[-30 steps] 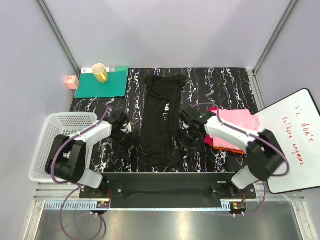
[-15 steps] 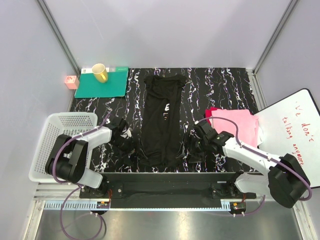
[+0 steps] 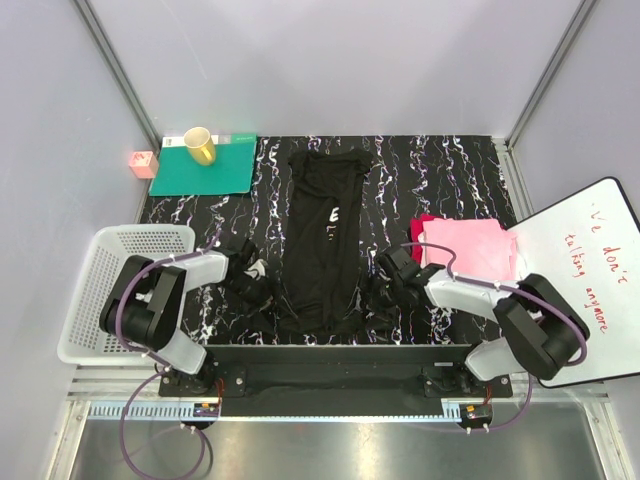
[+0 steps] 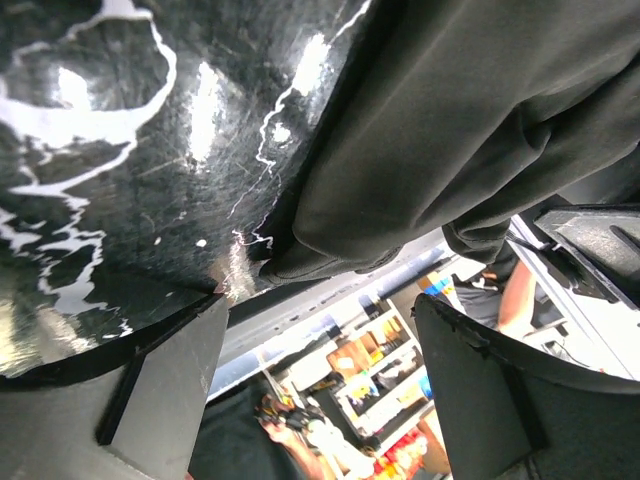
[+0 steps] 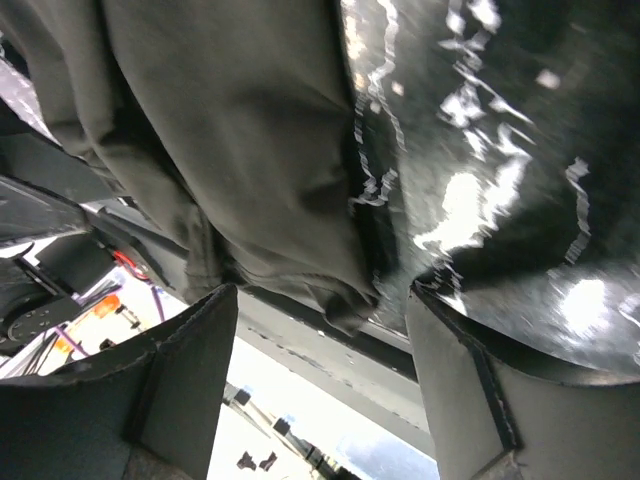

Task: Fold and stack the t-shirts
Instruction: Fold the tshirt

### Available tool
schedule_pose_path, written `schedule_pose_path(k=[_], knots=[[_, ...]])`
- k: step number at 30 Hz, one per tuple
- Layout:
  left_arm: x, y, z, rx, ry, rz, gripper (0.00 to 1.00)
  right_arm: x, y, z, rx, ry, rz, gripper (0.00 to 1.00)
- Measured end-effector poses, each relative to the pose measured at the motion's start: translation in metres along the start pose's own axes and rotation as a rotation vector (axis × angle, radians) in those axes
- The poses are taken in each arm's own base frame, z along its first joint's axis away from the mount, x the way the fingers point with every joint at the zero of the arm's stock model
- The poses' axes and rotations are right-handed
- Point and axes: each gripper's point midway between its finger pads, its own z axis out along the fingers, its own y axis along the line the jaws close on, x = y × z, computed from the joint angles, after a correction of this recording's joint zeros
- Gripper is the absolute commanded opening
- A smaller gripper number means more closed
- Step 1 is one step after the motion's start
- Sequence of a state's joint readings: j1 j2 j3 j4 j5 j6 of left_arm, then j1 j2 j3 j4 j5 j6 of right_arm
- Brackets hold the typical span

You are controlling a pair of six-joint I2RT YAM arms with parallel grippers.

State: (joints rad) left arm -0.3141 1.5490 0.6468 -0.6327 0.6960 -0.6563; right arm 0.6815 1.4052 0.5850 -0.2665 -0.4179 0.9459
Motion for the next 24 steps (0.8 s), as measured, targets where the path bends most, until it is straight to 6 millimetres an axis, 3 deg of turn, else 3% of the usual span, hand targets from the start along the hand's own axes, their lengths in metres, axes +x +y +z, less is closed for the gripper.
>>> schedule_pose_path(k=[1,4,5,9,11,12,13,16,24], knots=[[0.001,0.000,0.001,0.003,0.008,-0.007,0.81,-0.001,0.003,0.002,-0.008,0.007,0.000,0.73],[0.001,0.001,0.002,0.001,0.018,-0.014,0.66,-0.002,0.008,0.007,-0.017,0.031,0.002,0.67],[0.001,0.002,0.003,-0.003,0.020,-0.017,0.56,-0.003,0.010,0.009,-0.021,0.039,0.001,0.64],[-0.002,0.007,0.007,-0.021,0.021,-0.019,0.25,-0.003,0.012,0.015,-0.021,0.067,-0.003,0.28],[-0.006,0.009,0.010,-0.030,0.015,-0.015,0.12,-0.002,0.010,0.018,-0.014,0.081,0.001,0.17],[-0.007,0.010,0.011,-0.031,0.015,-0.015,0.00,-0.002,0.010,0.018,-0.012,0.088,0.000,0.12],[-0.009,0.010,0.012,-0.031,0.010,-0.011,0.00,-0.002,0.012,0.020,-0.011,0.099,0.006,0.05],[-0.014,0.004,0.011,-0.020,0.005,-0.005,0.00,-0.003,0.018,0.021,-0.017,0.117,0.000,0.01],[-0.026,-0.004,0.009,-0.018,-0.045,0.039,0.00,-0.004,0.027,0.014,-0.016,0.138,-0.029,0.00]])
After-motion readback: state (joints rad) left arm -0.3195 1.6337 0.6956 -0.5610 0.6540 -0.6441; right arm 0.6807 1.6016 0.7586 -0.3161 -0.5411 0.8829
